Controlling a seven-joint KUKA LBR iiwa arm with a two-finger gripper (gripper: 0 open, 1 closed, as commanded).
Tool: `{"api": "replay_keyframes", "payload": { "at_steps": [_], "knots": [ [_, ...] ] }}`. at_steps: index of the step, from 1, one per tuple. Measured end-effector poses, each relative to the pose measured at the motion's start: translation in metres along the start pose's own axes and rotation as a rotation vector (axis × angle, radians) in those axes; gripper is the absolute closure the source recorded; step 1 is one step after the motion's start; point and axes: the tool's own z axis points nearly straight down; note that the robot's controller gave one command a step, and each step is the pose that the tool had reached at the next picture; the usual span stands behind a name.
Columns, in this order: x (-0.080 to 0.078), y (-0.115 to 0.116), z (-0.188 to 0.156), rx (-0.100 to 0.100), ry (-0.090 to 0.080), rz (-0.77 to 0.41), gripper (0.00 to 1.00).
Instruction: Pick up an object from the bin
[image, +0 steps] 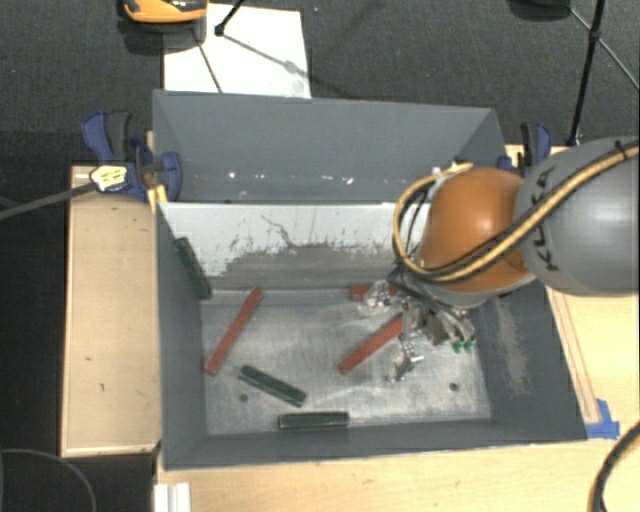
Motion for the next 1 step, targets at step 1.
{"api": "replay_keyframes", "payload": {
  "at_steps": [1],
  "knots": [
    [-0.0176,-0.0063,0.0478,0.000,-0.012,-0.001,1.00]
  ]
}}
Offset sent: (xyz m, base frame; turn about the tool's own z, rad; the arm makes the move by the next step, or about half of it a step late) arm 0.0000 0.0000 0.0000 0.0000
